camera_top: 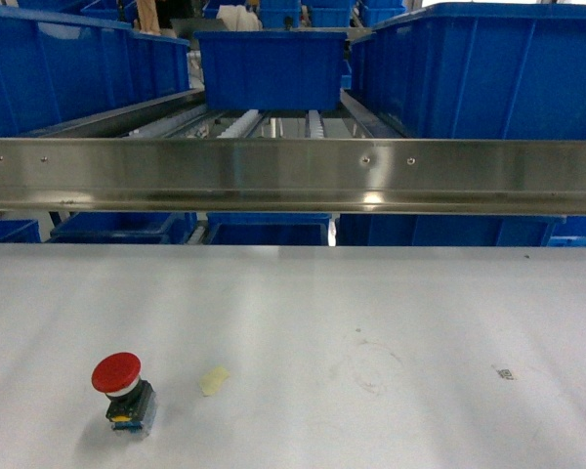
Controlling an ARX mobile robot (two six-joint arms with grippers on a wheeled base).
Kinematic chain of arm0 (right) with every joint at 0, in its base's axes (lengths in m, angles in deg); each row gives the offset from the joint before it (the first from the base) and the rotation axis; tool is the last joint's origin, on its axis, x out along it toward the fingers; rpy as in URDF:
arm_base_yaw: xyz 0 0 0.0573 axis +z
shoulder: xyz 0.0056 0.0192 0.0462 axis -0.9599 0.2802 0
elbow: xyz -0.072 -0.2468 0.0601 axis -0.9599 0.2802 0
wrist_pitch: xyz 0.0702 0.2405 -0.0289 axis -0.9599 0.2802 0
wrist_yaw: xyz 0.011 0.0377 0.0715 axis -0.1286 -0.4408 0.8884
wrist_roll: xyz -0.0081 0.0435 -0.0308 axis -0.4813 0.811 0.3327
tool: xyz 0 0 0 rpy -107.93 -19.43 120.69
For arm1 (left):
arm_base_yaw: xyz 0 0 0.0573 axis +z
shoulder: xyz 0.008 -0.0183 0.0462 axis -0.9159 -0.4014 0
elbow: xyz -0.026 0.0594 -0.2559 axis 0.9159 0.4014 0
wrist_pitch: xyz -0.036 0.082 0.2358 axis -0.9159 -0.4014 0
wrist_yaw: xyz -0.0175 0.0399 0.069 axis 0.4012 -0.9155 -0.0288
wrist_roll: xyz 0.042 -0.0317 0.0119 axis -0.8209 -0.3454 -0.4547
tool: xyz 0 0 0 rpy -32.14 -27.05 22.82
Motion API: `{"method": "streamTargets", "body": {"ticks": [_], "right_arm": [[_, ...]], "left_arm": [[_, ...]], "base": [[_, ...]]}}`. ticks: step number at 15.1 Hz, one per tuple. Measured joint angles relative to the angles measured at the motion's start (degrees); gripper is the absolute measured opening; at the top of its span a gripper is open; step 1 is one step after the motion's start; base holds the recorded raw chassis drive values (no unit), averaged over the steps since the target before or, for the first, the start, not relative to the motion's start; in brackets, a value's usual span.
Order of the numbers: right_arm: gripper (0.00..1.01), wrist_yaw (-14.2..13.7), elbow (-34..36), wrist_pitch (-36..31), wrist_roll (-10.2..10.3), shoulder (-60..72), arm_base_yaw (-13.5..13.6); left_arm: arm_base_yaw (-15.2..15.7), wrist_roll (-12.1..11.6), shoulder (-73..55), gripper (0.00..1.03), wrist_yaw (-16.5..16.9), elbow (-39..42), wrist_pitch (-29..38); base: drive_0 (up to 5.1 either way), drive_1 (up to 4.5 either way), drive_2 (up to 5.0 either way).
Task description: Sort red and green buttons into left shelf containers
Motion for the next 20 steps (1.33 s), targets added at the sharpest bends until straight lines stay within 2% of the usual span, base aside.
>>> {"method": "streamTargets", "body": {"ticks": [15, 16, 17, 18, 20], "right_arm": [[0.98, 0.0, 0.0, 0.0, 0.0, 0.0, 0.0], [0.98, -0.1, 0.0, -4.0, 0.0, 2.1, 0.0], [0.98, 0.9, 0.0, -14.3, 0.9, 12.9, -1.8], [0.98, 0.7, -0.1, -21.2, 1.6, 20.3, -3.2], [0.98, 0.9, -1.1, -34.0, 2.7, 34.4, -6.1]], "left_arm": [[0.1, 0.0, -0.1, 0.98, 0.2, 0.0, 0.3], [2.5, -0.2, -2.8, 0.98, 3.4, 0.0, 5.4], [7.6, -0.1, -13.7, 0.98, 8.9, 0.0, 13.8], [7.8, -0.2, -20.2, 0.98, 11.0, -0.2, 19.4], [6.4, -0.5, -33.4, 0.98, 12.9, -1.9, 31.0]], "base": [[0.0, 0.00, 0.0], [0.0, 0.00, 0.0], [0.0, 0.00, 0.0], [0.0, 0.00, 0.0], [0.0, 0.00, 0.0]]}}
